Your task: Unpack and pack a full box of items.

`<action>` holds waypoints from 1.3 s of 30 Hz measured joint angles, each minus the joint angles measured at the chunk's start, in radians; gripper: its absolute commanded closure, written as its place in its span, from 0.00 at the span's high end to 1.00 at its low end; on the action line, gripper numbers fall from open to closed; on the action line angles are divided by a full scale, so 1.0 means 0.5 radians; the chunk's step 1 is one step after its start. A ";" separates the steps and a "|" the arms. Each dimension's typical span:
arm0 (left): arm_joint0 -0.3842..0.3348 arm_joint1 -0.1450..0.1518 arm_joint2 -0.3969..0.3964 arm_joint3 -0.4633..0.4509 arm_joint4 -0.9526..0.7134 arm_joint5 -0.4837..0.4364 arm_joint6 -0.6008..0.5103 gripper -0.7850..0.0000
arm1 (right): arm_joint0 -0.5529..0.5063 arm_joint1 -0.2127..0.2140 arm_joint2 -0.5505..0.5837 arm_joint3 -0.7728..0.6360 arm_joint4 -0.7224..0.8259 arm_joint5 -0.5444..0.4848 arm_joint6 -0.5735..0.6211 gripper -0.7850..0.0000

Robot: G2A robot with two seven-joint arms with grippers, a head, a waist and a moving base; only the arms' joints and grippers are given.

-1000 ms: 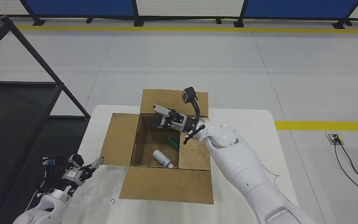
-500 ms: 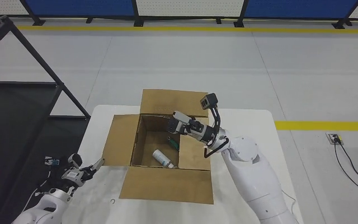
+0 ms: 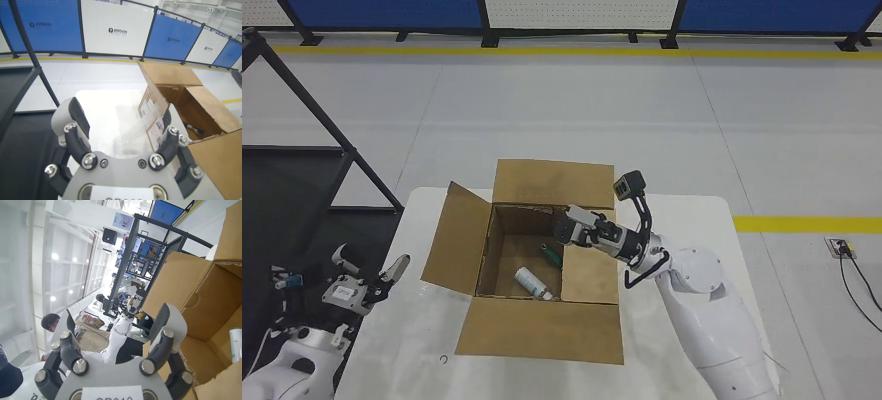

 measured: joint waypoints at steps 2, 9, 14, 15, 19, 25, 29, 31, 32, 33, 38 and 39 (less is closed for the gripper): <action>-0.003 0.000 -0.019 -0.091 -0.013 0.004 0.004 1.00 | -0.040 0.017 0.044 -0.043 -0.018 0.010 0.004 1.00; -0.081 0.006 0.078 -0.364 -0.019 -0.052 -0.133 1.00 | -0.258 0.078 0.228 -0.256 -0.057 0.006 0.016 1.00; -0.275 0.005 0.369 -0.394 -0.027 -0.060 -0.341 1.00 | -0.497 0.120 0.426 -0.447 0.029 -0.111 -0.013 1.00; -0.324 0.004 0.432 -0.380 -0.047 -0.060 -0.393 1.00 | -0.549 0.126 0.462 -0.483 0.061 -0.149 -0.020 1.00; -0.548 -0.009 0.723 -0.282 -0.041 -0.025 -0.576 1.00 | -0.792 0.149 0.608 -0.635 0.156 -0.304 -0.081 1.00; -0.762 -0.037 1.062 -0.106 -0.285 0.034 -0.923 1.00 | -1.099 0.166 0.712 -0.829 0.133 -0.344 -0.250 1.00; -0.752 -0.036 1.037 -0.114 -0.229 0.033 -0.834 1.00 | -1.103 0.167 0.710 -0.833 0.127 -0.336 -0.251 1.00; -0.753 -0.036 1.038 -0.113 -0.230 0.033 -0.835 1.00 | -1.102 0.166 0.710 -0.832 0.128 -0.337 -0.251 1.00; -0.753 -0.036 1.038 -0.113 -0.231 0.033 -0.837 1.00 | -1.102 0.166 0.710 -0.832 0.128 -0.337 -0.251 1.00; -0.752 -0.036 1.038 -0.113 -0.232 0.033 -0.837 1.00 | -1.103 0.166 0.710 -0.832 0.128 -0.337 -0.251 1.00; -0.791 -0.053 1.093 -0.016 -0.363 0.178 -0.865 1.00 | -1.108 0.170 0.696 -0.856 0.171 -0.336 -0.266 1.00; -0.818 -0.059 1.120 0.015 -0.416 0.219 -0.886 1.00 | -1.111 0.173 0.697 -0.858 0.188 -0.345 -0.256 1.00</action>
